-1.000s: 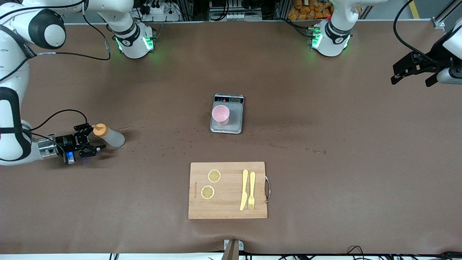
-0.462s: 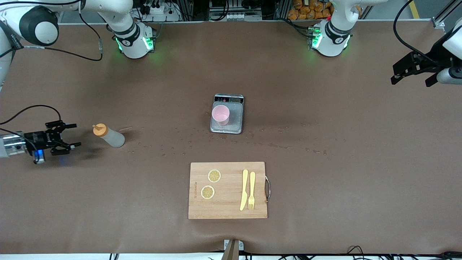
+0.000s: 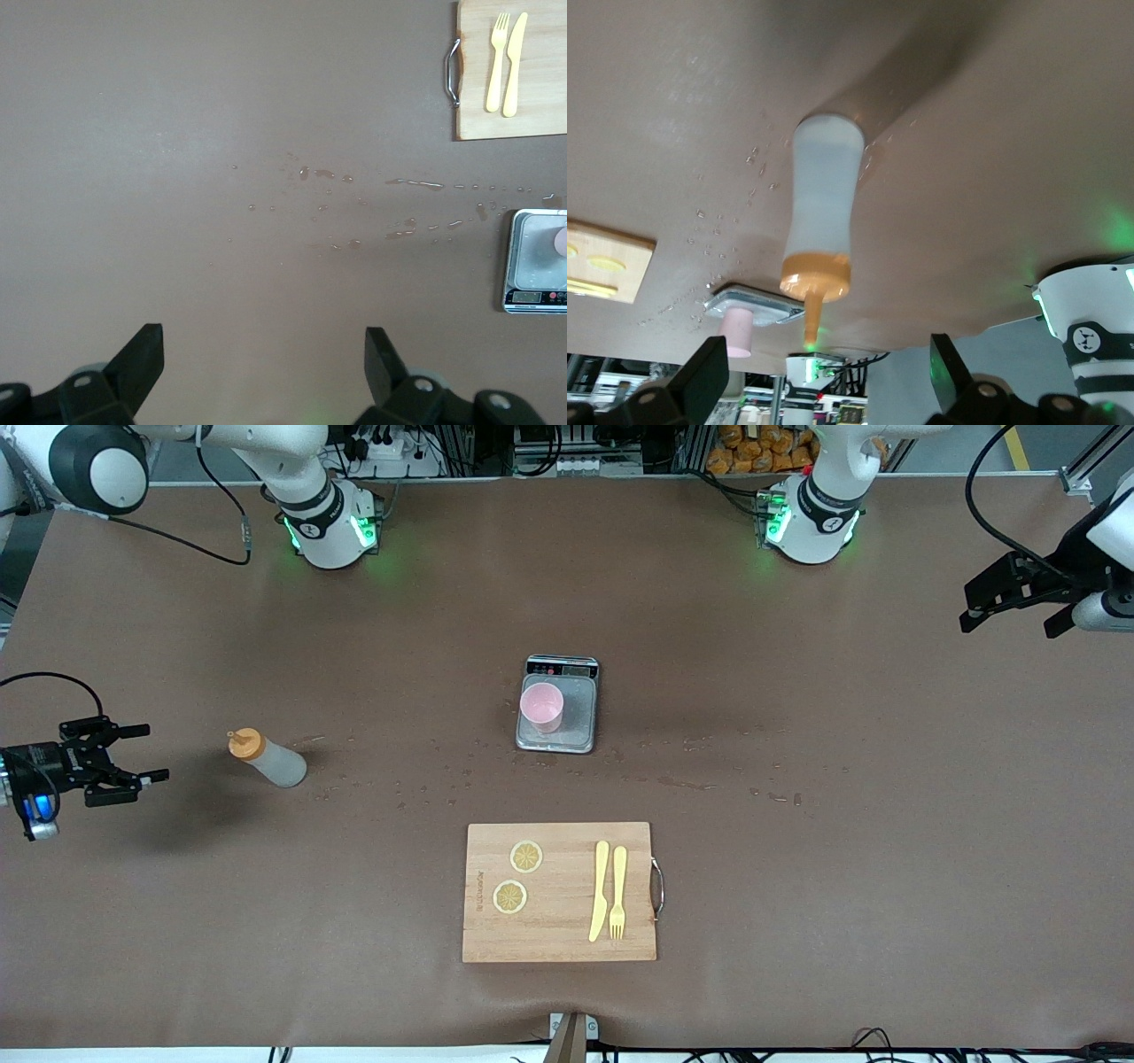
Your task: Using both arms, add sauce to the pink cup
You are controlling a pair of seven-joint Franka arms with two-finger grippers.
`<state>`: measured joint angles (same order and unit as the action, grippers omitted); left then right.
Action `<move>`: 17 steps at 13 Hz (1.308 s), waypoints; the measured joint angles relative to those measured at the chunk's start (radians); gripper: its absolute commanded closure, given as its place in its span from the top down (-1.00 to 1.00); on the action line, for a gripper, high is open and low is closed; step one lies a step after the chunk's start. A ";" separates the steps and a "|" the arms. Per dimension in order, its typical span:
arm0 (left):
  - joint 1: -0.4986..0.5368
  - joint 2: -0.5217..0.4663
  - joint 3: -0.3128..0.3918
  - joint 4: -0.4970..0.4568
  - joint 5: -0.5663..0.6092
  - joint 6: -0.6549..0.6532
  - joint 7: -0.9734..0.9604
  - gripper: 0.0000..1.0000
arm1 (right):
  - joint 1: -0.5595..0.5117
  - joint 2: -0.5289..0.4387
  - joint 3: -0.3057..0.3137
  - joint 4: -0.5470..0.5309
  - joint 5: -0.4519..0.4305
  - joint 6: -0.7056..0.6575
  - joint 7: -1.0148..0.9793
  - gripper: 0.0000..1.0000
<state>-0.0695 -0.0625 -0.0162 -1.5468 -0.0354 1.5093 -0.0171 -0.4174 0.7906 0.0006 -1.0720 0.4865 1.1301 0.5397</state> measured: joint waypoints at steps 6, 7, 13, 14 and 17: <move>0.000 0.000 0.000 0.000 -0.001 0.000 0.000 1.00 | 0.146 -0.180 0.006 0.024 -0.036 -0.055 0.001 1.00; 0.001 0.000 0.000 0.000 -0.001 0.000 0.000 1.00 | 0.183 -0.211 0.007 0.024 -0.040 -0.057 0.001 1.00; 0.001 0.000 0.001 0.000 -0.001 0.000 0.000 1.00 | 0.370 -0.360 0.006 0.027 -0.075 -0.069 0.012 1.00; 0.001 0.000 0.001 0.000 -0.001 0.000 0.000 1.00 | 0.385 -0.387 0.005 0.027 -0.109 -0.072 0.012 1.00; 0.001 0.000 0.001 0.000 -0.001 0.000 0.000 1.00 | 0.471 -0.459 0.005 0.026 -0.263 -0.067 0.010 1.00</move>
<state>-0.0686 -0.0624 -0.0149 -1.5471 -0.0362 1.5093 -0.0171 0.0541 0.3313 0.0055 -1.0457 0.2233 1.0627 0.5502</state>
